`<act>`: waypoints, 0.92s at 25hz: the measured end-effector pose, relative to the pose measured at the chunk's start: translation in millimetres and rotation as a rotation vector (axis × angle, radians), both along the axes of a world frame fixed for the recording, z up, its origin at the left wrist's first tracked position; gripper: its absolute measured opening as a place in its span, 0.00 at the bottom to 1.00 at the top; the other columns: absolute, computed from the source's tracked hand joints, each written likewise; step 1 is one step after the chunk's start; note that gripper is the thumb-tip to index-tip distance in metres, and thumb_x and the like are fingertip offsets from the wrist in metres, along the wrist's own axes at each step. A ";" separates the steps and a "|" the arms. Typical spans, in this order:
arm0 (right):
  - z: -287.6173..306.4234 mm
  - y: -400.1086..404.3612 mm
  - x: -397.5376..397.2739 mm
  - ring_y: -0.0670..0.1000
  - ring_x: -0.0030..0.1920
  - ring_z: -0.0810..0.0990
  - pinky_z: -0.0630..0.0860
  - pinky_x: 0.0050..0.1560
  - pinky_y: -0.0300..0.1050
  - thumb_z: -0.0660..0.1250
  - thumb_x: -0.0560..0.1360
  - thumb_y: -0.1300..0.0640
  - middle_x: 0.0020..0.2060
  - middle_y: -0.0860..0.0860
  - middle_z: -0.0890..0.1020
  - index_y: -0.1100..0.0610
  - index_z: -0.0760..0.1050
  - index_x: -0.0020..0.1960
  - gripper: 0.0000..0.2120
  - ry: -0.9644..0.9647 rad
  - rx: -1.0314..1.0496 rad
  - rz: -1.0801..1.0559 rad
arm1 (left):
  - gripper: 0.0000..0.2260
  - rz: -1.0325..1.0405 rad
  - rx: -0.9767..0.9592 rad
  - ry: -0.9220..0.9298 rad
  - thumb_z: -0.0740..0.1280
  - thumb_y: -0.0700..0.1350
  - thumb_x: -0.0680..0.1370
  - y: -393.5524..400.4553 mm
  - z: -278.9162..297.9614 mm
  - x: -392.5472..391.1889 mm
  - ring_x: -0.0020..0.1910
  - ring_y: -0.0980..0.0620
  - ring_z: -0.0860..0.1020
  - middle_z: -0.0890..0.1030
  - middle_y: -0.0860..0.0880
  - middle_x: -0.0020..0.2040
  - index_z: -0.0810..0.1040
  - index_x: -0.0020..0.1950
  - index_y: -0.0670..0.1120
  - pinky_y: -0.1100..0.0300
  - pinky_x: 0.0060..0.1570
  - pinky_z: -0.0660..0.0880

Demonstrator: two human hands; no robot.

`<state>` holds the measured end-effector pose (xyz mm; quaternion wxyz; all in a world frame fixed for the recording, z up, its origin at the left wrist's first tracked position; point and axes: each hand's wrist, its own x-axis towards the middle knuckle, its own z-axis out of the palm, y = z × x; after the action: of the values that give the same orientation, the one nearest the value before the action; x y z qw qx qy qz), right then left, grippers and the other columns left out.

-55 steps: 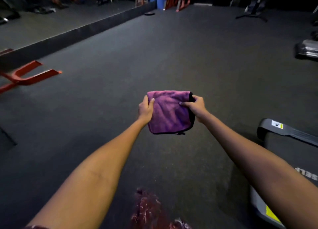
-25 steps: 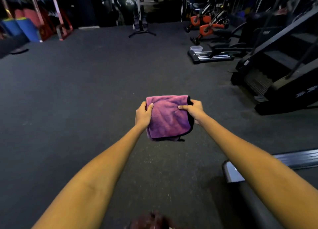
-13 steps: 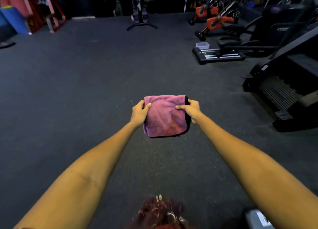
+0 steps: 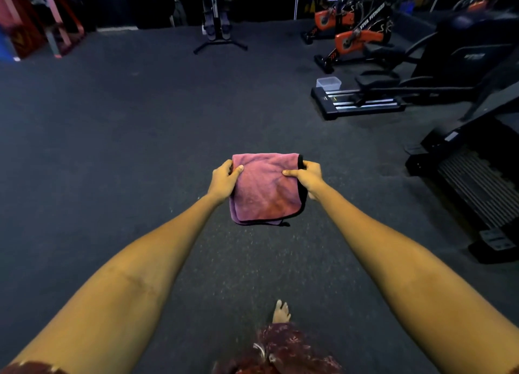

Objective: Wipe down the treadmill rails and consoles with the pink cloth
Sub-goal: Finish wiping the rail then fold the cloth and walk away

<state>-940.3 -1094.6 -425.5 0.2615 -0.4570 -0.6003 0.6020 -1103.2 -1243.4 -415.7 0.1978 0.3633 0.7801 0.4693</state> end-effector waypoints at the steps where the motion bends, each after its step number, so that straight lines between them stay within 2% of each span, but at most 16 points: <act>1: -0.2 29.7 -14.7 0.53 0.46 0.81 0.79 0.51 0.50 0.78 0.62 0.64 0.47 0.56 0.83 0.58 0.79 0.45 0.14 -0.009 0.003 0.002 | 0.10 0.005 -0.005 -0.006 0.62 0.45 0.79 28.8 0.6 -14.7 0.45 0.51 0.73 0.77 0.47 0.46 0.75 0.52 0.38 0.56 0.47 0.71; 4: 6.7 116.9 -54.8 0.53 0.46 0.81 0.79 0.51 0.50 0.78 0.62 0.63 0.47 0.57 0.83 0.57 0.79 0.44 0.13 -0.012 -0.005 0.010 | 0.11 -0.001 -0.011 -0.002 0.62 0.45 0.79 112.3 14.1 -52.5 0.46 0.51 0.74 0.77 0.47 0.48 0.75 0.54 0.38 0.56 0.48 0.71; 8: 8.9 226.5 -106.0 0.54 0.48 0.82 0.79 0.51 0.51 0.78 0.62 0.63 0.46 0.55 0.83 0.58 0.79 0.46 0.14 -0.021 0.006 0.000 | 0.10 0.024 -0.019 -0.011 0.62 0.45 0.79 217.9 15.3 -96.9 0.44 0.52 0.72 0.77 0.47 0.47 0.75 0.52 0.38 0.60 0.45 0.67; 16: -26.8 454.1 -196.6 0.55 0.47 0.82 0.80 0.51 0.52 0.79 0.61 0.63 0.46 0.57 0.84 0.61 0.80 0.48 0.17 -0.066 -0.016 -0.049 | 0.09 0.002 -0.039 -0.045 0.62 0.45 0.79 452.5 -30.9 -193.9 0.43 0.50 0.72 0.77 0.46 0.44 0.74 0.48 0.39 0.58 0.43 0.68; 19: -15.8 549.7 -235.5 0.54 0.46 0.82 0.79 0.51 0.53 0.78 0.61 0.64 0.47 0.58 0.83 0.63 0.80 0.49 0.17 -0.085 -0.017 -0.071 | 0.08 -0.026 -0.050 -0.044 0.62 0.45 0.79 555.9 -23.5 -238.0 0.43 0.49 0.72 0.77 0.45 0.43 0.73 0.46 0.40 0.58 0.42 0.68; 23: 0.4 666.7 -286.4 0.56 0.48 0.82 0.79 0.51 0.54 0.79 0.60 0.62 0.46 0.57 0.84 0.61 0.81 0.46 0.16 -0.111 0.042 -0.093 | 0.10 -0.015 -0.017 -0.030 0.62 0.45 0.79 675.4 -13.2 -290.9 0.41 0.49 0.71 0.76 0.45 0.42 0.72 0.44 0.39 0.55 0.43 0.68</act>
<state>-1226.8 -427.9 -425.0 0.2651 -0.5114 -0.6045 0.5503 -1394.1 -568.0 -428.9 0.2161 0.3604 0.7782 0.4668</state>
